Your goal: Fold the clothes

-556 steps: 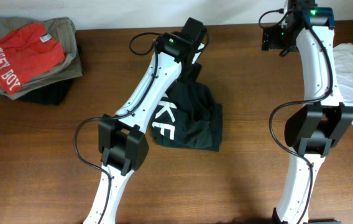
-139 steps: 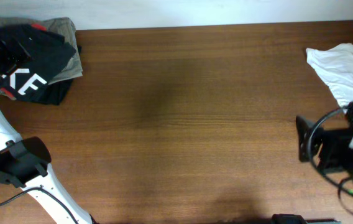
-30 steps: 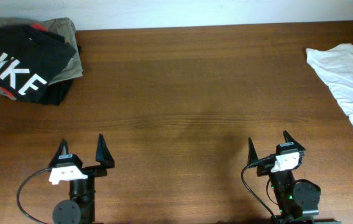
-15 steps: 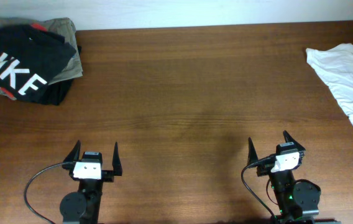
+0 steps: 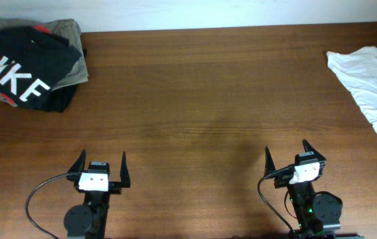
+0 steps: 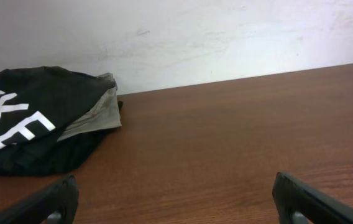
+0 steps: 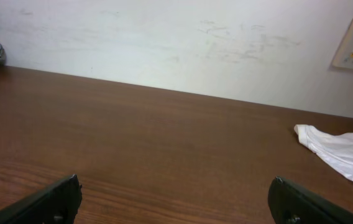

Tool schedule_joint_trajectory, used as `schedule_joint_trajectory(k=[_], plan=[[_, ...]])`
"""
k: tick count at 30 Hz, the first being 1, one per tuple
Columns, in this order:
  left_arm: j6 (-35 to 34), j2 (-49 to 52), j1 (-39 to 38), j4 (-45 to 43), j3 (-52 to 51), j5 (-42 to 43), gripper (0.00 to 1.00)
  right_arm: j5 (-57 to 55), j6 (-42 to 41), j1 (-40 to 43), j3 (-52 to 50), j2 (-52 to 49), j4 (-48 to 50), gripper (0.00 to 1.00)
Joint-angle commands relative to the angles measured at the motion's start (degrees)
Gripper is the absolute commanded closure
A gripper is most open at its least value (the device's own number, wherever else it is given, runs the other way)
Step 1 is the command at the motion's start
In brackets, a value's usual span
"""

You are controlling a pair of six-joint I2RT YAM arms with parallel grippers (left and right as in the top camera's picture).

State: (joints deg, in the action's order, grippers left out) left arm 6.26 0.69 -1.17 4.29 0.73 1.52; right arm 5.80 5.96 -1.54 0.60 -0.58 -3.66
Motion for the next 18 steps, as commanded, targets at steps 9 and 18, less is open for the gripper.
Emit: schedule_joint_trajectory(k=[9,18], plan=[[0.7,-0.3,0.2,0.3,-0.2,0.6,0.01,-0.3,-0.7,-0.3,-0.3,0.4,-0.4,0.01],[0.7,-0.3,0.2,0.3,-0.2,0.6,0.01,-0.3,-0.7,-0.3,-0.3,0.4,-0.4,0.01]])
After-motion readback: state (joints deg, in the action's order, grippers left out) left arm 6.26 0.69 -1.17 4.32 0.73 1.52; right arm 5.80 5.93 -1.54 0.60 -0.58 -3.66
